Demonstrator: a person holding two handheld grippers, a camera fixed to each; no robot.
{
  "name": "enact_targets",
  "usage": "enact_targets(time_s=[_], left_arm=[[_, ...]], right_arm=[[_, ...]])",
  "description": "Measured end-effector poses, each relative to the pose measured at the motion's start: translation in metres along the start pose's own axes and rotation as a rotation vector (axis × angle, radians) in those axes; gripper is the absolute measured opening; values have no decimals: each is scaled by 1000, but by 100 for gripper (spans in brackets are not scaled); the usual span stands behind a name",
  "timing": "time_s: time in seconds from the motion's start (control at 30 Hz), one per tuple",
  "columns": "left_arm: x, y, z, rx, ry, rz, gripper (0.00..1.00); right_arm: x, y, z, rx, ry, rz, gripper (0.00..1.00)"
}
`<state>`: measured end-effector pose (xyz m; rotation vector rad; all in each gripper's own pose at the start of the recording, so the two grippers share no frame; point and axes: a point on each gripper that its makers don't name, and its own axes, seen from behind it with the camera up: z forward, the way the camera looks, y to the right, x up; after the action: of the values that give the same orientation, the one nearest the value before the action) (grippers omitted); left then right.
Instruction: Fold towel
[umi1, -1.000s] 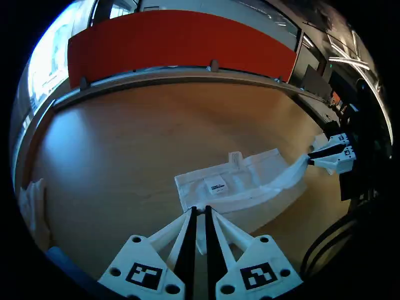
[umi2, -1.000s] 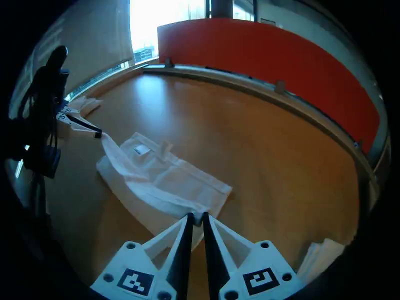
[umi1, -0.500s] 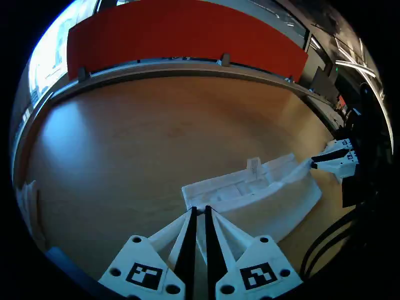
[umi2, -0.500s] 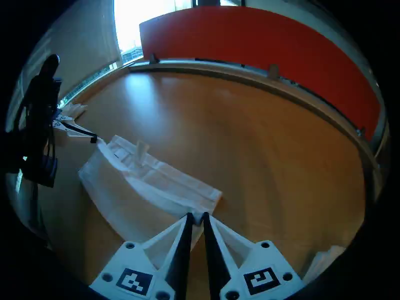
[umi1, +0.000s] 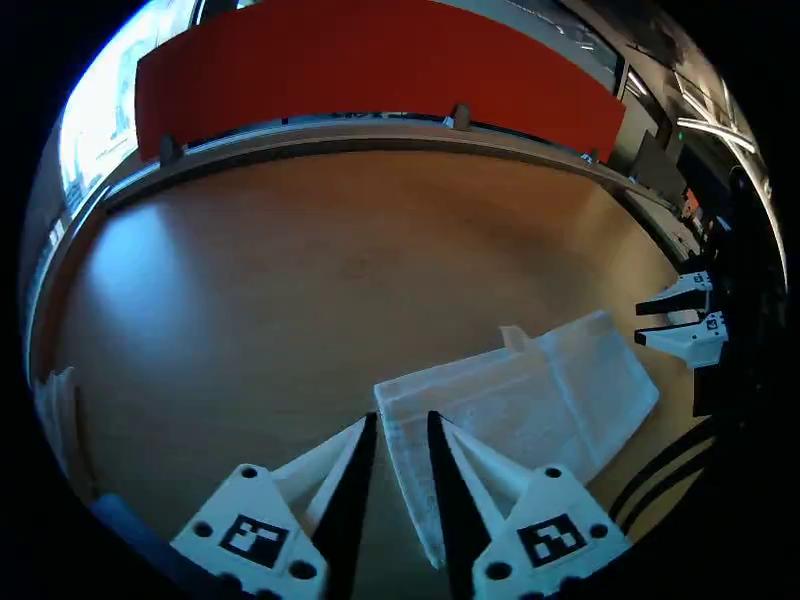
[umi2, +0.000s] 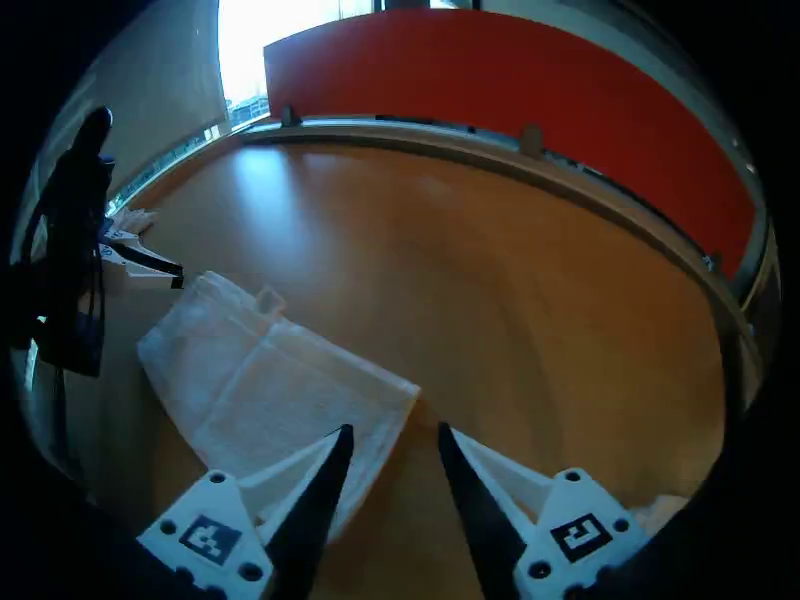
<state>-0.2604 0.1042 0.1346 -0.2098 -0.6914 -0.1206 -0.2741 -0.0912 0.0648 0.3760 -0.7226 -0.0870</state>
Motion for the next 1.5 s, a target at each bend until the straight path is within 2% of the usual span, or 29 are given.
enact_targets(time_s=[0.1,0.2,0.4,0.57,0.8,1.17,1.5], left_arm=[[0,-2,-1,5,-4,3,67],[1,-3,-3,7,-1,4,88],[-5,-6,-14,22,6,16,93],[-16,-7,-26,38,10,23,93],[-38,-5,-43,63,3,4,92],[-59,2,-64,84,14,-21,93],[-71,-1,-84,108,20,-45,93]], right_arm=[[1,0,-1,-2,7,-5,75],[0,0,-4,-3,13,-11,78],[-10,-6,-11,2,13,-24,78],[-25,-12,-19,5,6,-37,78],[-44,-24,-30,12,0,-42,78],[-58,-33,-43,16,7,-46,78],[-72,-30,-44,57,-29,-144,78]])
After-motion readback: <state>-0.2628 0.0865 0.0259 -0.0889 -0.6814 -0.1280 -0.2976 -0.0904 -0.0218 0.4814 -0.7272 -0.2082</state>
